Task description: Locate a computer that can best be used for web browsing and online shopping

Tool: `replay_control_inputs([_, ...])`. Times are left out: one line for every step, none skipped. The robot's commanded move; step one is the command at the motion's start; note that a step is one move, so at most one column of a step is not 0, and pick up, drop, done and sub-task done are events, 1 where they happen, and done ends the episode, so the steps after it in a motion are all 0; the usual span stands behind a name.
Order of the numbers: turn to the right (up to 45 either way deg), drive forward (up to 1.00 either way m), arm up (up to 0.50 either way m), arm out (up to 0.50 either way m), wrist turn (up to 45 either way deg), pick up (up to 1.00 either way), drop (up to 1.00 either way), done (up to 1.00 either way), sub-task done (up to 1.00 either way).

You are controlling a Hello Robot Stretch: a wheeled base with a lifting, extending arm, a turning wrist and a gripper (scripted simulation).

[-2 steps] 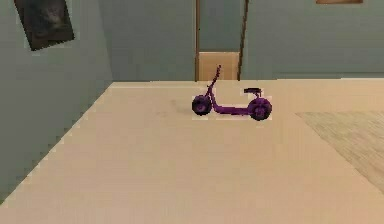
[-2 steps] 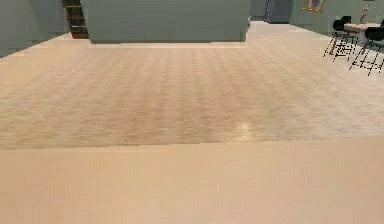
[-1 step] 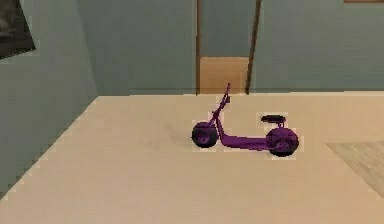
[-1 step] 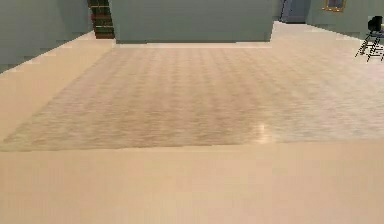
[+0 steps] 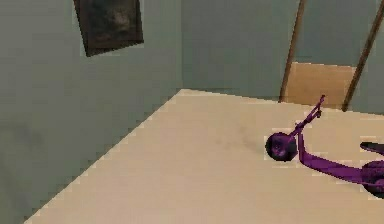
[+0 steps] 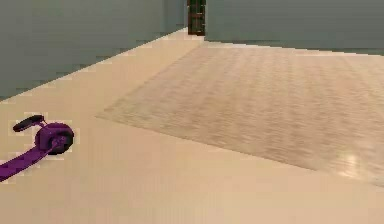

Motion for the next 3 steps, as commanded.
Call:
replay_control_inputs([0.0,1.0,0.0,0.0,0.0,0.0,0.0,0.0,0.0])
replay_control_inputs([-3.0,0.0,0.0,0.0,0.0,0.0,0.0,0.0,0.0])
replay_control_inputs([0.0,0.85,0.0,0.0,0.0,0.0,0.0,0.0,0.0])
